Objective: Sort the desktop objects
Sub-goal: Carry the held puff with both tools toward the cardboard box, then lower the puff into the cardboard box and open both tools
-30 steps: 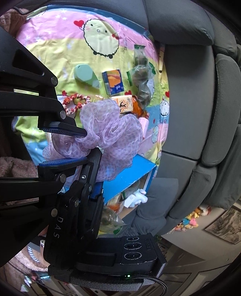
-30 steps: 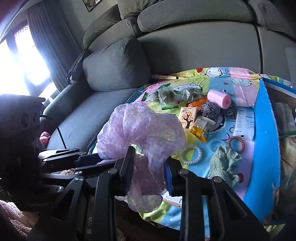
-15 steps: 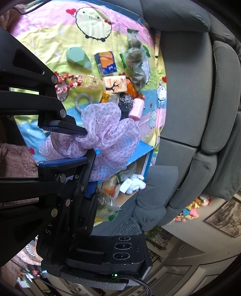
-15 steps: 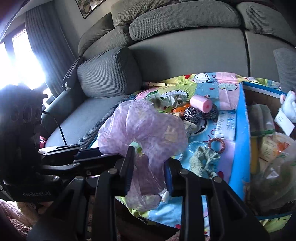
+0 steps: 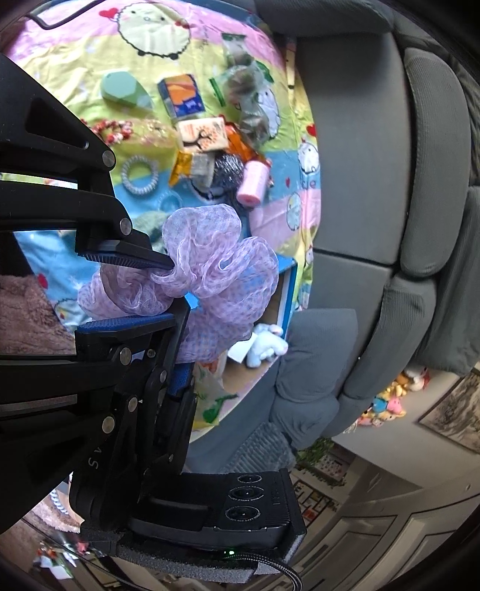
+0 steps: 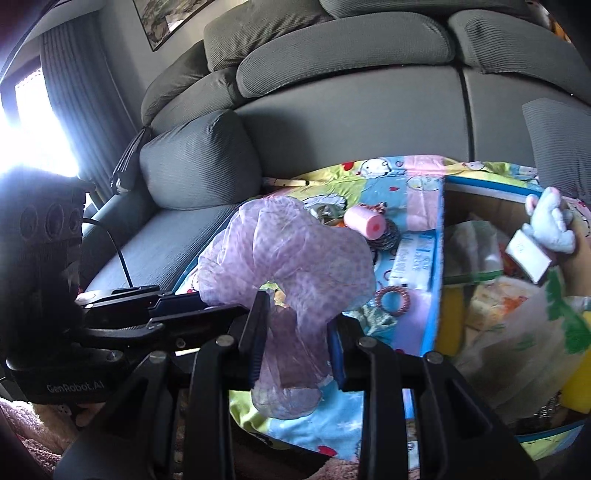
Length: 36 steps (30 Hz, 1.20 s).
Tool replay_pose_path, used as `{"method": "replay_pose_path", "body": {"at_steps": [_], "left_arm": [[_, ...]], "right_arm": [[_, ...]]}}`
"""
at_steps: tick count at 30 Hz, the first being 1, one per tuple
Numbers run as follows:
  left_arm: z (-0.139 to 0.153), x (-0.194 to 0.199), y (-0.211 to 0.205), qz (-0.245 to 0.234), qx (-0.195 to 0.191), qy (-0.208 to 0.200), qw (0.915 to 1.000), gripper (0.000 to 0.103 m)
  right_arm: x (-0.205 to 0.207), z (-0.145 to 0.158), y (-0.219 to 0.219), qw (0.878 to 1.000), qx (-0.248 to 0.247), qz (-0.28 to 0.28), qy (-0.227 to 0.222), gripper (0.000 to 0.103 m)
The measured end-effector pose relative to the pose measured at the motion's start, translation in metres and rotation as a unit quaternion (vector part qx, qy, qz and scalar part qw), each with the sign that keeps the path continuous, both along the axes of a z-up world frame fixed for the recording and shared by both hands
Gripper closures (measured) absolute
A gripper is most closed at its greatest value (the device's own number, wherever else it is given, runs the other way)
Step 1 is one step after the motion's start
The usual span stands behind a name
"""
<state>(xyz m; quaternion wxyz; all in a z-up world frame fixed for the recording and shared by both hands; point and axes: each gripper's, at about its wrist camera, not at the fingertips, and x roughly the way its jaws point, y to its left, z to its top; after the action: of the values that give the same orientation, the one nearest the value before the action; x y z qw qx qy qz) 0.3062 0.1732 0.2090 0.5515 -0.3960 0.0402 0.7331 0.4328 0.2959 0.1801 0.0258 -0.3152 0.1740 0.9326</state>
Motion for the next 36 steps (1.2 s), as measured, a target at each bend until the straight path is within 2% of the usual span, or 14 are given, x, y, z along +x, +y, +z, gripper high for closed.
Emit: {"method": "replay_pose_path", "body": {"at_steps": [7,21,30,36], "left_arm": [[0.009,0.011,0.03,-0.022,0.005,0.0,0.9998,0.081],[0.033,0.024,0.079,-0.057,0.02,0.01,0.9981,0.081],[0.039,0.01,0.12,-0.067,0.018,0.02,0.9974,0.08],[0.03,-0.011,0.143,-0.066,0.022,-0.007,0.9975,0.081]], "right_arm": [[0.017,0.009,0.027,1.0,-0.012,-0.027,0.007,0.074],[0.04,0.037,0.066,0.998,0.002,-0.066,0.019,0.074],[0.026,0.043,0.107,0.996,-0.001,-0.087,0.016,0.074],[0.012,0.037,0.135,0.995,-0.02,-0.095,0.012,0.074]]}}
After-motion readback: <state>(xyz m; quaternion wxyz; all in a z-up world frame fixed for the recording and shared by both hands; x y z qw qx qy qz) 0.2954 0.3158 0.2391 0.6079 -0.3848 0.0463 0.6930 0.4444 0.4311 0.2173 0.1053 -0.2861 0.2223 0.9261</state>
